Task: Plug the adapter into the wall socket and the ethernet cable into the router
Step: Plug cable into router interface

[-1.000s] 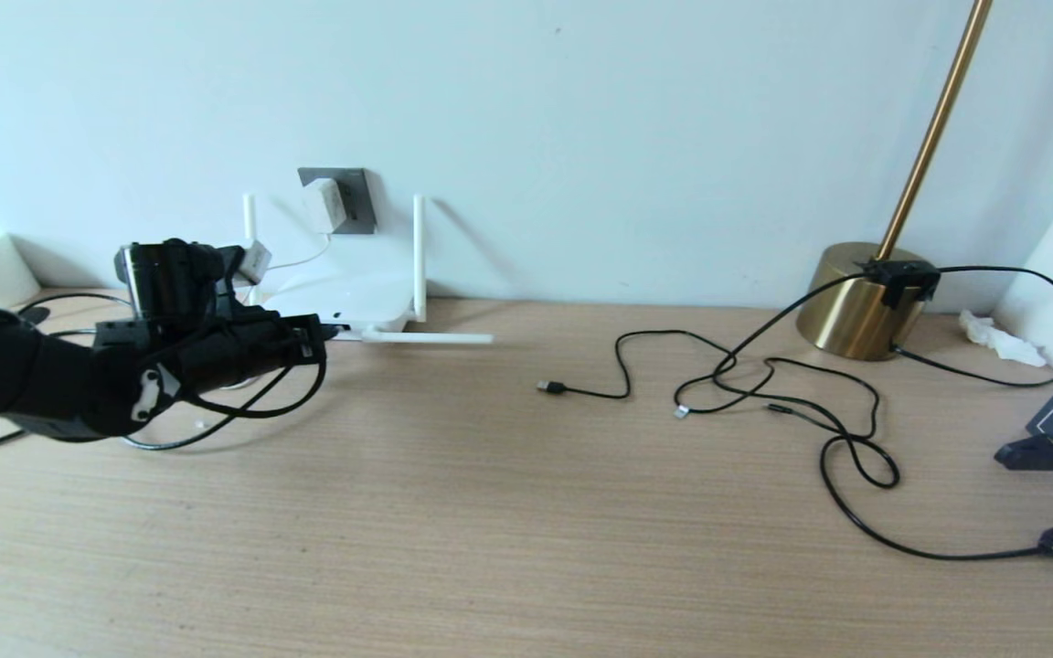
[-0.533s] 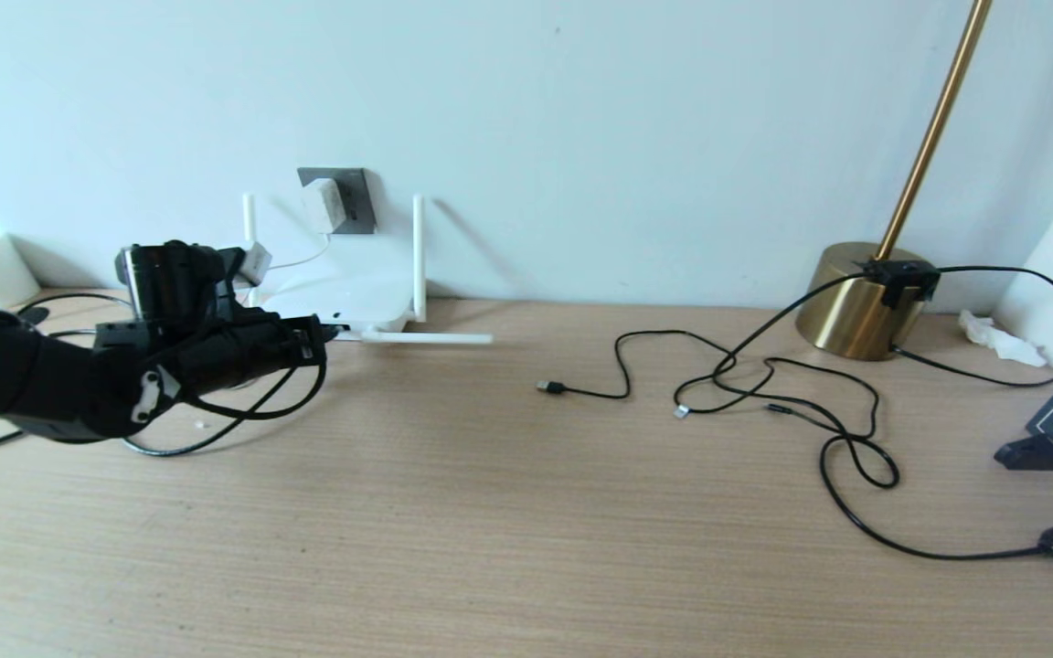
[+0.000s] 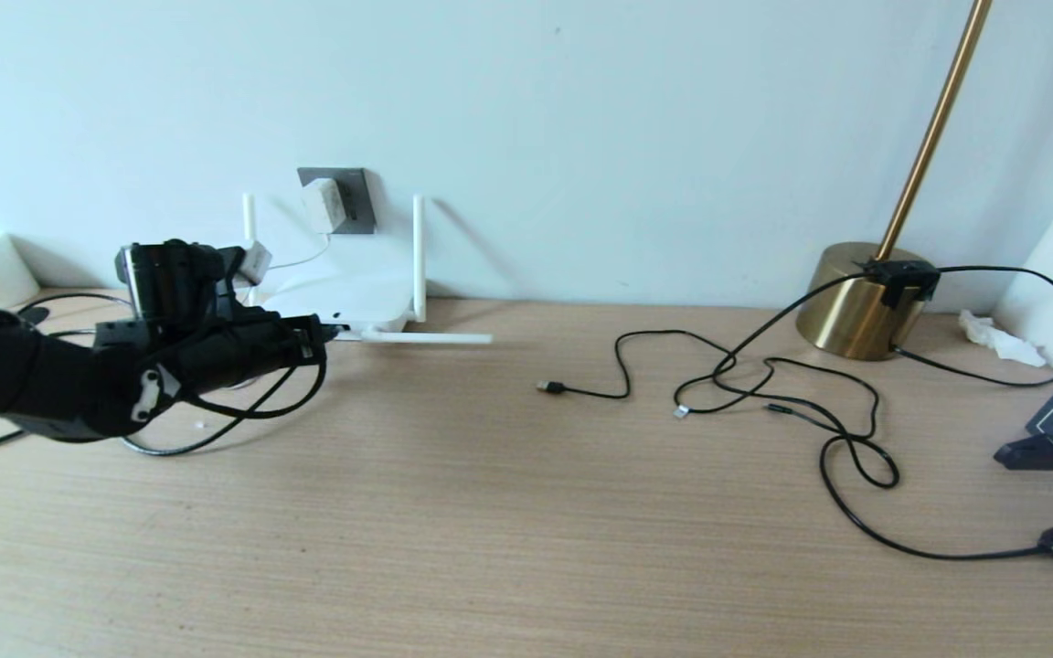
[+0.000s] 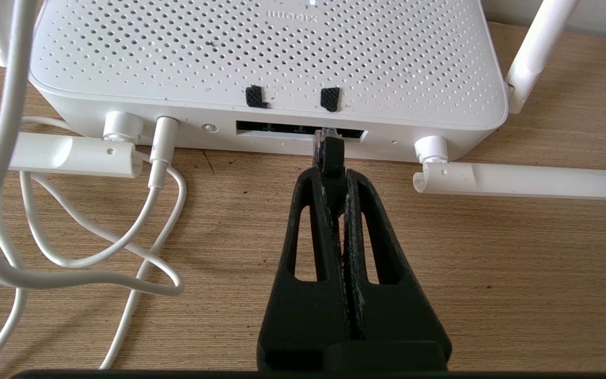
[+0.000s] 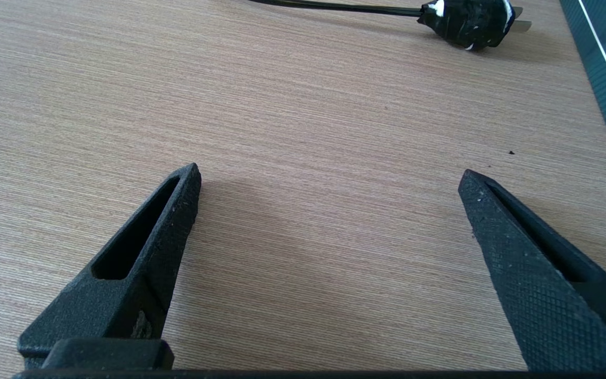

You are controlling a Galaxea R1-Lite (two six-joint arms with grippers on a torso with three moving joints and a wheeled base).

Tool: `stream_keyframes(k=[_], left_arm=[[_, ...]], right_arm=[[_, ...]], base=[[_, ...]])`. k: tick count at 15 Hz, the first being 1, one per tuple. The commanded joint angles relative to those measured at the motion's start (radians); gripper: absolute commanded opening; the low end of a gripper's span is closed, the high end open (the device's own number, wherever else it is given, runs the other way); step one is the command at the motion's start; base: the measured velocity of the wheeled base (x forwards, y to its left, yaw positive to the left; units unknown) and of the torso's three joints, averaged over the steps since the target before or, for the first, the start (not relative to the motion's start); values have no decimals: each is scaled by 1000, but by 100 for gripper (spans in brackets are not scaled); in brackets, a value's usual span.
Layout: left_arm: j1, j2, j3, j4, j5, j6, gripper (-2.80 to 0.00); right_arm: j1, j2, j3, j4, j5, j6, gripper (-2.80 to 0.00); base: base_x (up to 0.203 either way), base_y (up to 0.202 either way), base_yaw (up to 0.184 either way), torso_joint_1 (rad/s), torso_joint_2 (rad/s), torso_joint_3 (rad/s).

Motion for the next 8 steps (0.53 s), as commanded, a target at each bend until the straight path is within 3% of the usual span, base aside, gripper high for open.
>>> stream_keyframes(k=[1, 8], left_arm=[[0, 5, -11, -5, -1, -1, -280], [0, 5, -17, -2, 0, -2, -280]], right_arm=[[0, -1, 5, -1, 0, -1, 0], [-5, -15, 5, -1, 0, -1, 0]], base=[[0, 0, 0, 0, 0, 0], [0, 0, 0, 0, 0, 0]])
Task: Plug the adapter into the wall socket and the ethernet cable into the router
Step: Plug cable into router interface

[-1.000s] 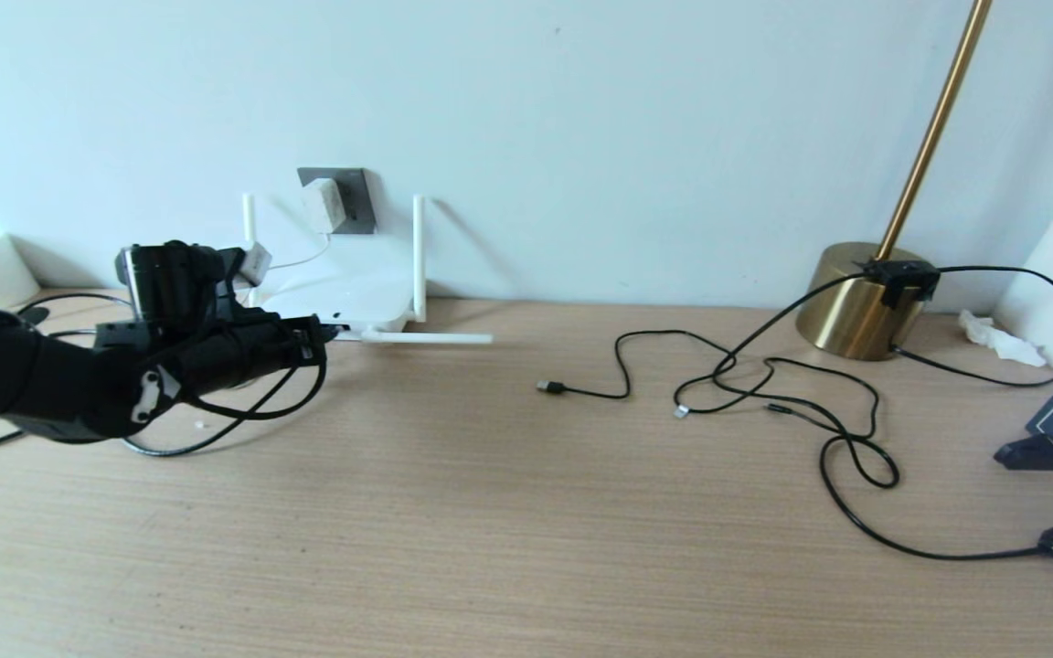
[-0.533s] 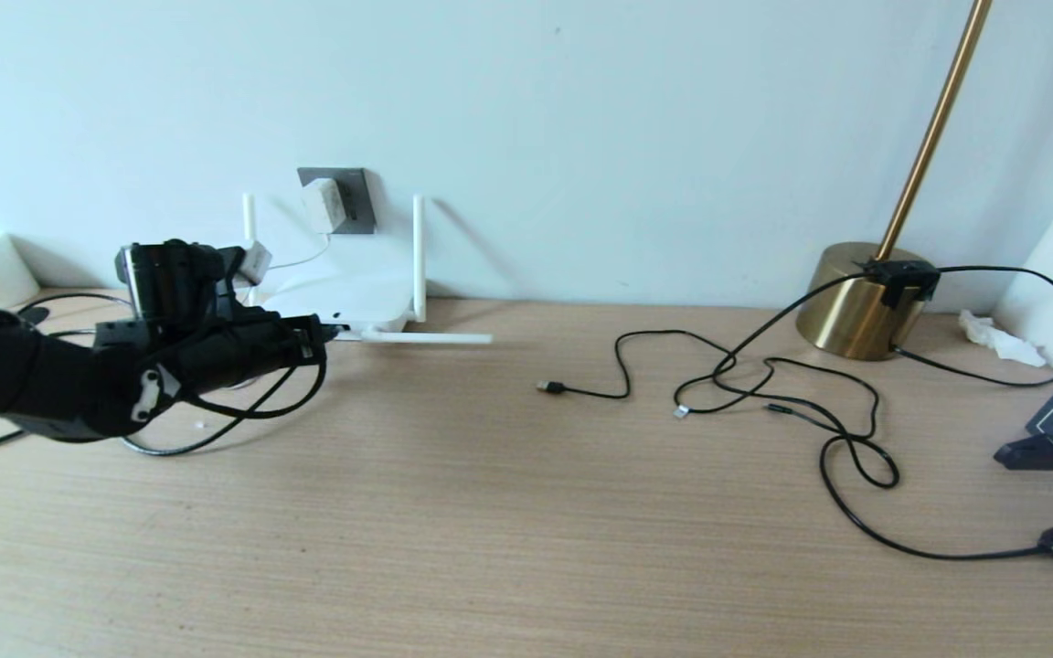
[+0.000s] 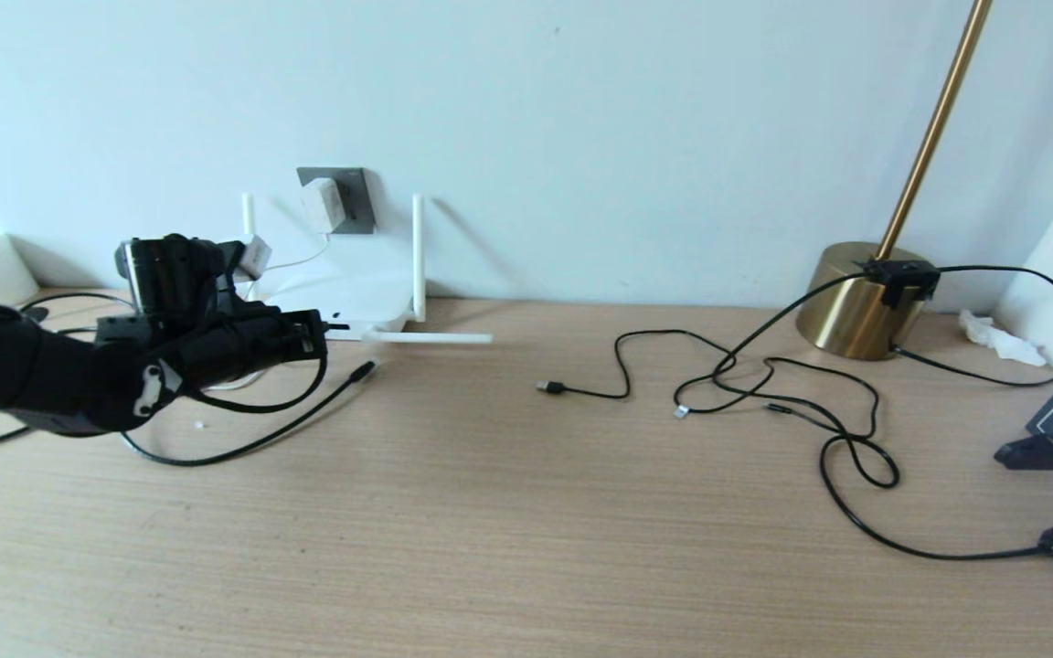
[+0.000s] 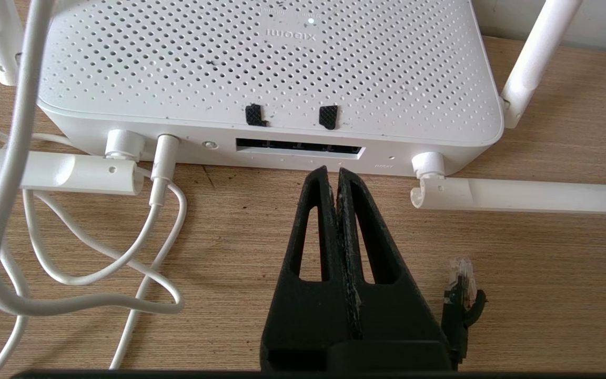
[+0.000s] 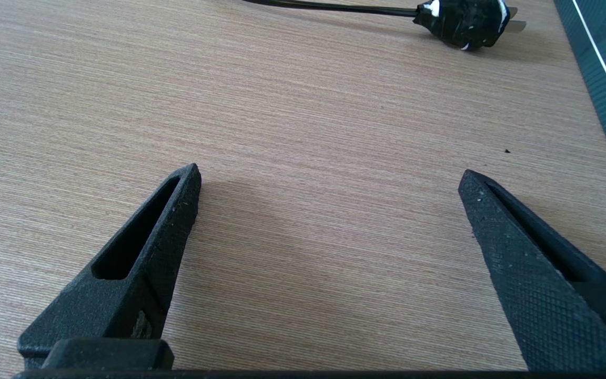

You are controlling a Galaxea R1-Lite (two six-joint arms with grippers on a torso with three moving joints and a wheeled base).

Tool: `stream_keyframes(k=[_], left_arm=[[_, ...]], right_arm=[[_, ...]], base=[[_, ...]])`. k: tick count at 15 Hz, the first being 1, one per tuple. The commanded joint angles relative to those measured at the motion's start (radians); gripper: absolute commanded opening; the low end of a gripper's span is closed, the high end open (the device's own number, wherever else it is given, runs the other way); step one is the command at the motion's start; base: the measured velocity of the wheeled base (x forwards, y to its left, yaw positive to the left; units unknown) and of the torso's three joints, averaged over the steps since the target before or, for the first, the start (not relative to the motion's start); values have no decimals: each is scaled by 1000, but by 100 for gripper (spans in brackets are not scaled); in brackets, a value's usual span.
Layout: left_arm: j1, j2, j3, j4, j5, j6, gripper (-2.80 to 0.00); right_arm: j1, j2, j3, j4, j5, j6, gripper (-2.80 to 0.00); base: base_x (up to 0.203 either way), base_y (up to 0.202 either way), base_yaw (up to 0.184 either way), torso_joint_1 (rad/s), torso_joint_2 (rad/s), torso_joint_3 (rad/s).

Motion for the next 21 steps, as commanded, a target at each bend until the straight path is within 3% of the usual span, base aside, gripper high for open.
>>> stream_keyframes(k=[1, 9, 12, 15, 17, 18, 21], left_arm=[[0, 1, 2, -3, 0, -1, -280], [-1, -9, 37, -5, -2, -1, -280], [-26, -111, 94, 6, 0, 0, -280], [-63, -304, 132, 158, -1, 18, -280], [-100, -387, 145, 286, -3, 77, -280], [-118, -402, 162, 299, -1, 103, 0], [-148, -411, 201, 325, 26, 151, 0]], right_arm=[[0, -2, 5, -2, 1, -1, 0], [0, -2, 5, -1, 1, -1, 0], [1, 13, 5, 0, 2, -2, 0], [2, 51, -6, 30, 8, -1, 0], [3, 47, -12, 39, 5, -1, 0], [2, 64, -24, 68, 2, -1, 0], [3, 153, -117, 309, 6, -1, 0]], base=[[0, 0, 0, 0, 0, 0], [0, 0, 0, 0, 0, 0], [0, 0, 0, 0, 0, 0], [0, 0, 0, 0, 0, 0], [0, 0, 0, 0, 0, 0], [0, 0, 0, 0, 0, 0], [0, 0, 0, 0, 0, 0]])
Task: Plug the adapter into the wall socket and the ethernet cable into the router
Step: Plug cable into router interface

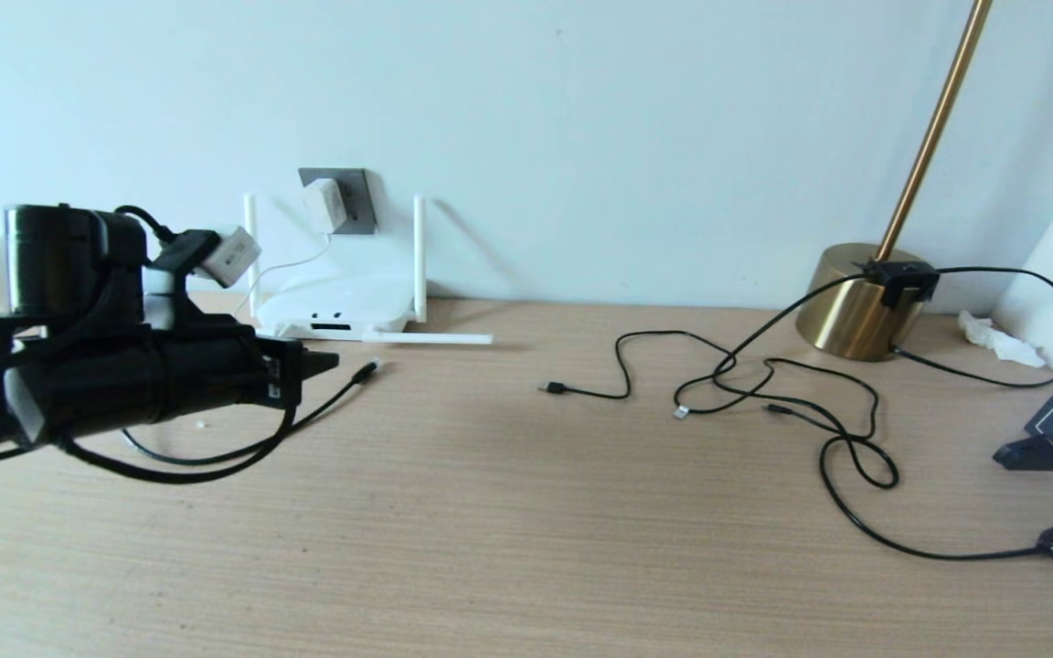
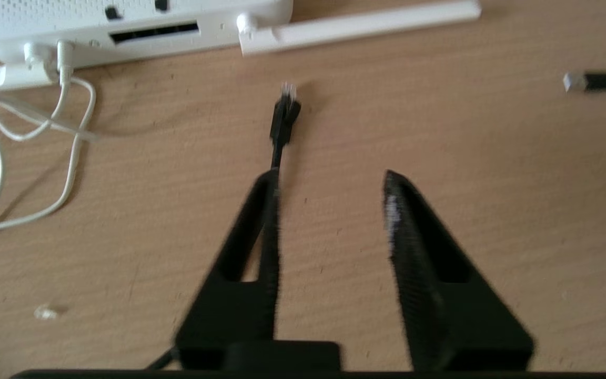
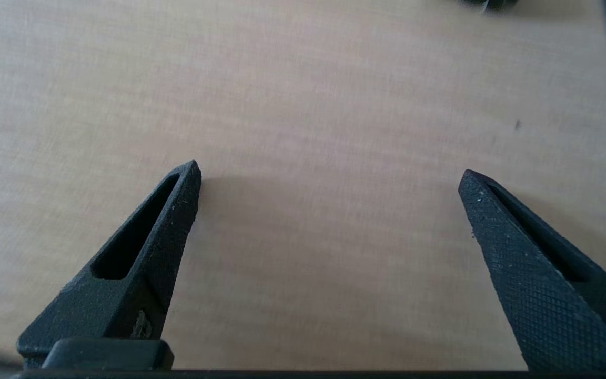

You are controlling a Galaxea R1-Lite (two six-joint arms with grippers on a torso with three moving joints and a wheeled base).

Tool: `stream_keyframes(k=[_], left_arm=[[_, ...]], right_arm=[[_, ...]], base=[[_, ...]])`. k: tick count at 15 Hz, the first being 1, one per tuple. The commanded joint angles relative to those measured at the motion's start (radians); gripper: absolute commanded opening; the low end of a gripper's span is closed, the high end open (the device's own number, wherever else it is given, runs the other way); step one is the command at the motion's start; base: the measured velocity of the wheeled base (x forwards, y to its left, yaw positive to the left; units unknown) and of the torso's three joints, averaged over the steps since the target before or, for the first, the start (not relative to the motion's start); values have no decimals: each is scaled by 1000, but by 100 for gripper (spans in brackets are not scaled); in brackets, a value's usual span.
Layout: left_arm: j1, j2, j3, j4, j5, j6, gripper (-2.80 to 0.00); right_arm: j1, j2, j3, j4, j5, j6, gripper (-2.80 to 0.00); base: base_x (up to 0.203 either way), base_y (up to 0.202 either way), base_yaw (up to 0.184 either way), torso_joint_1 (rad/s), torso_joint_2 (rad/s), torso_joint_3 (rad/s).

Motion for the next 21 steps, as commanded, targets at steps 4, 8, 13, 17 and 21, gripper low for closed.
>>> stream_keyframes(k=[4, 8, 13, 17, 21], left_arm=[[-16, 38, 27, 104, 74, 282, 0], [-96, 123, -33, 94, 242, 420, 0], [-155, 225, -115, 21, 404, 479, 0], [-161, 265, -148, 8, 453, 516, 0], [-161, 278, -179, 7, 509, 555, 0]], right_arm=[[0, 2, -22, 75, 0, -5, 0], [1, -9, -23, 77, 2, -5, 0], [-1, -47, -25, 78, 2, -4, 0], [-16, -240, -24, 77, 9, -5, 0], [-27, -312, -19, 69, 11, -5, 0]], base=[[0, 0, 0, 0, 0, 0], [0, 0, 0, 0, 0, 0], [0, 0, 0, 0, 0, 0], [0, 0, 0, 0, 0, 0], [0, 0, 0, 0, 0, 0]])
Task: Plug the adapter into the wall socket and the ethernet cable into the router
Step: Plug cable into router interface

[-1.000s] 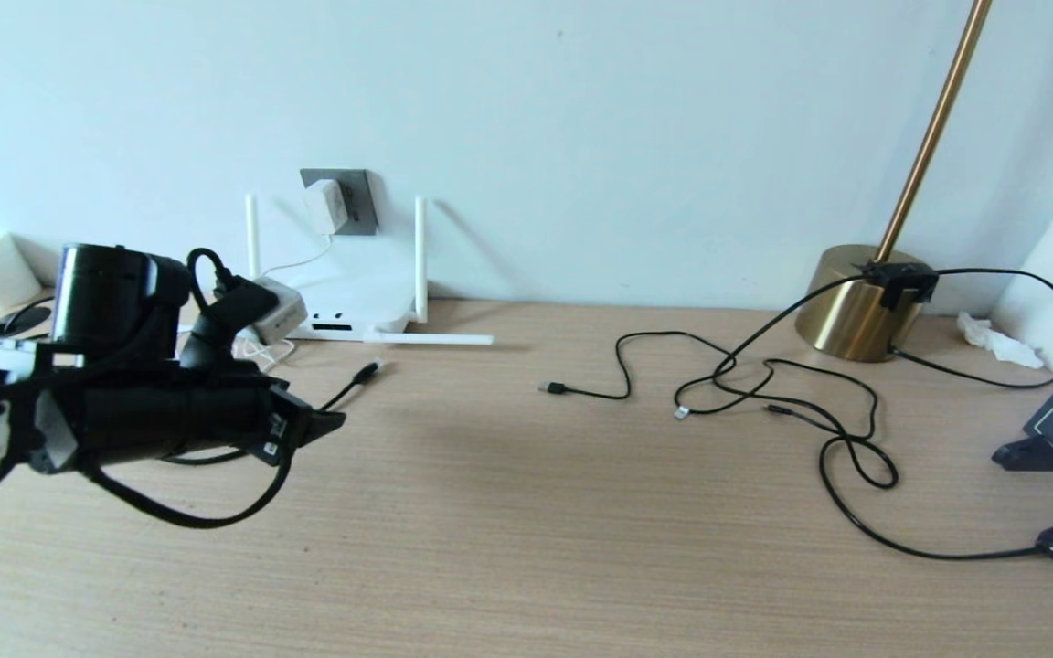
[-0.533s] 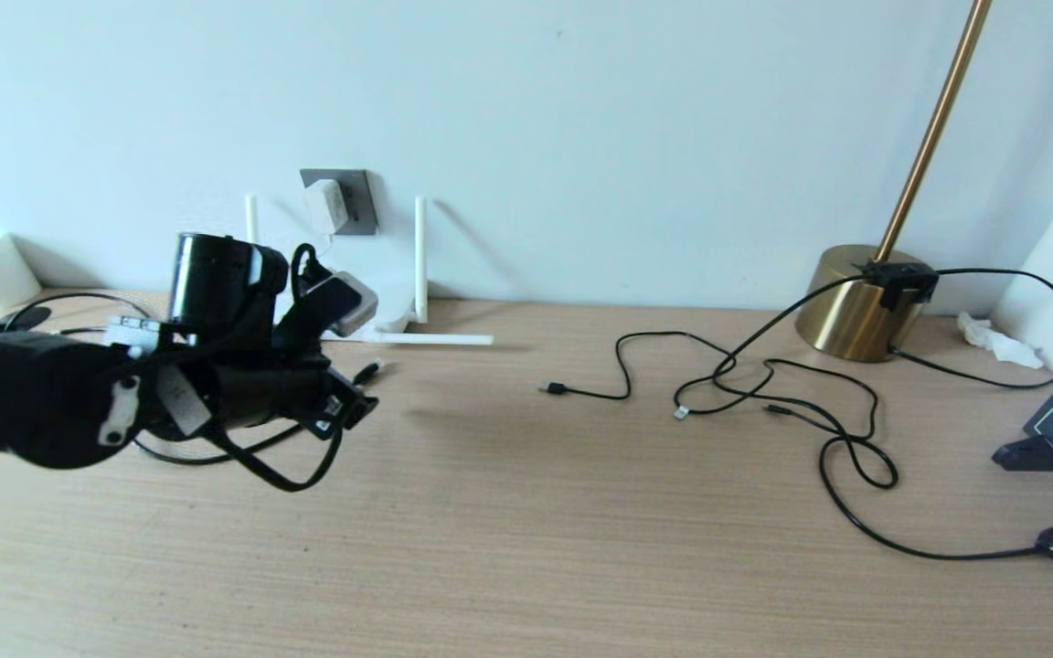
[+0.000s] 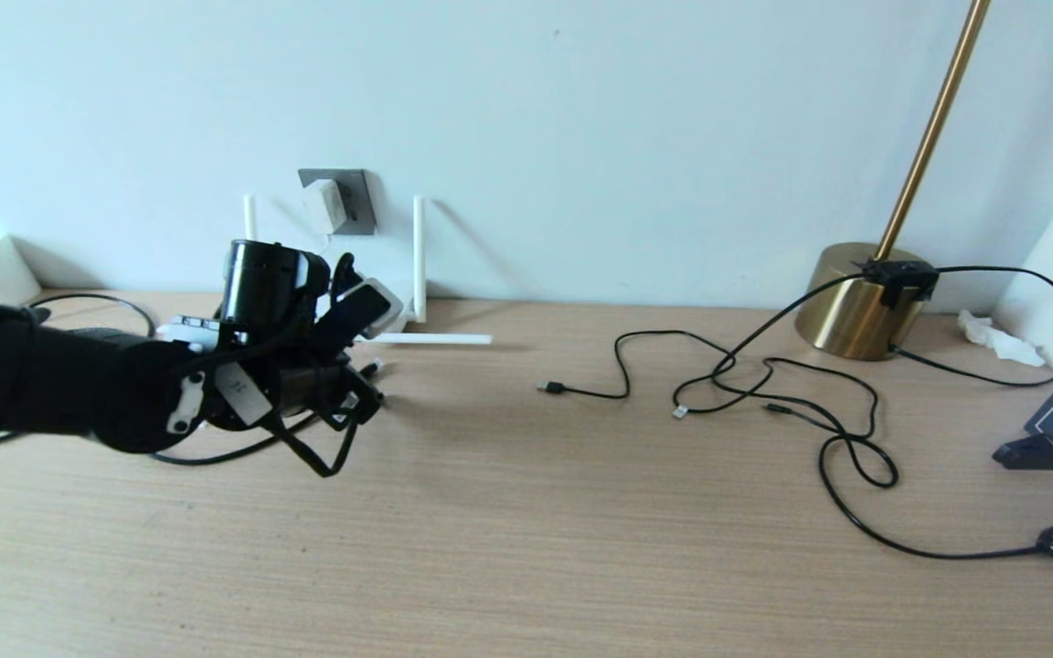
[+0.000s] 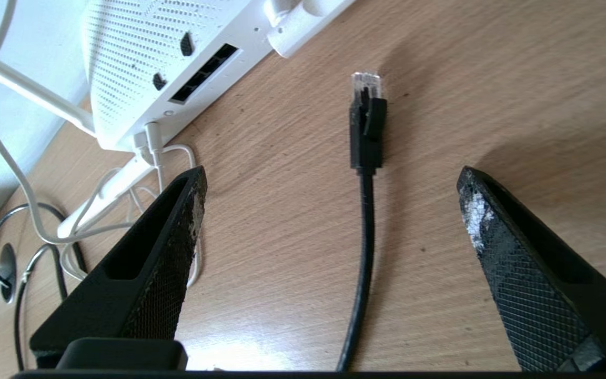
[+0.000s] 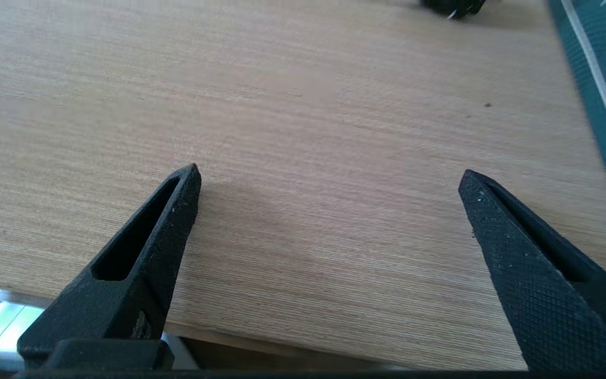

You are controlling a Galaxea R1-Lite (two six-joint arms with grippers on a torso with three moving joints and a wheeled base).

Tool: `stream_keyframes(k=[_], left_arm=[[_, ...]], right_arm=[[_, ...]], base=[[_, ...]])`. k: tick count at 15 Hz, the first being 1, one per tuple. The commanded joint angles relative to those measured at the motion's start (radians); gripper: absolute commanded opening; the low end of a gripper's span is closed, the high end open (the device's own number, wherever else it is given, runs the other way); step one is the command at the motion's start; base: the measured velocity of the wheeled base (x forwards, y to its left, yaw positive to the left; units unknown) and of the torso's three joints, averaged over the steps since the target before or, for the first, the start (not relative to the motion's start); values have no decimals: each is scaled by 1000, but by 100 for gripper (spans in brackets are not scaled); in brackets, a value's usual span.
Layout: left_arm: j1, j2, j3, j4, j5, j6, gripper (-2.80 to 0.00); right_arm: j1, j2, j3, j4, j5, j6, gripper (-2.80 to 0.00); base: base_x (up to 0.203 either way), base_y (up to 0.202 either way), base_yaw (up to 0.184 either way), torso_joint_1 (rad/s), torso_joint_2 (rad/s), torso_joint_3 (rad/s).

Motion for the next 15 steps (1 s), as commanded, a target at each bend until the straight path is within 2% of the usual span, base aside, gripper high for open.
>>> stream_keyframes(k=[1, 2, 6, 11, 12, 13, 15], left_arm=[[0, 17, -28, 0, 9, 24, 0], [0, 16, -29, 0, 18, 36, 0], [0, 32, -47, 0, 124, 90, 0], [0, 42, -47, 0, 125, 88, 0], [0, 45, -46, 0, 127, 88, 0], [0, 46, -46, -1, 125, 89, 0], [-3, 46, -46, -1, 127, 90, 0]], right_arm=[[0, -33, 0, -14, 2, 4, 0], [0, -33, 0, -14, 2, 5, 0], [0, -33, 0, -14, 1, 3, 0], [0, -33, 0, -14, -6, 20, 0], [0, -33, 0, -14, -12, 20, -134], [0, -33, 0, -14, -16, 16, -280], [0, -33, 0, -14, -18, 18, -280]], base=[[0, 0, 0, 0, 0, 0], [0, 0, 0, 0, 0, 0], [0, 0, 0, 0, 0, 0], [0, 0, 0, 0, 0, 0], [0, 0, 0, 0, 0, 0], [0, 0, 0, 0, 0, 0], [0, 0, 0, 0, 0, 0]])
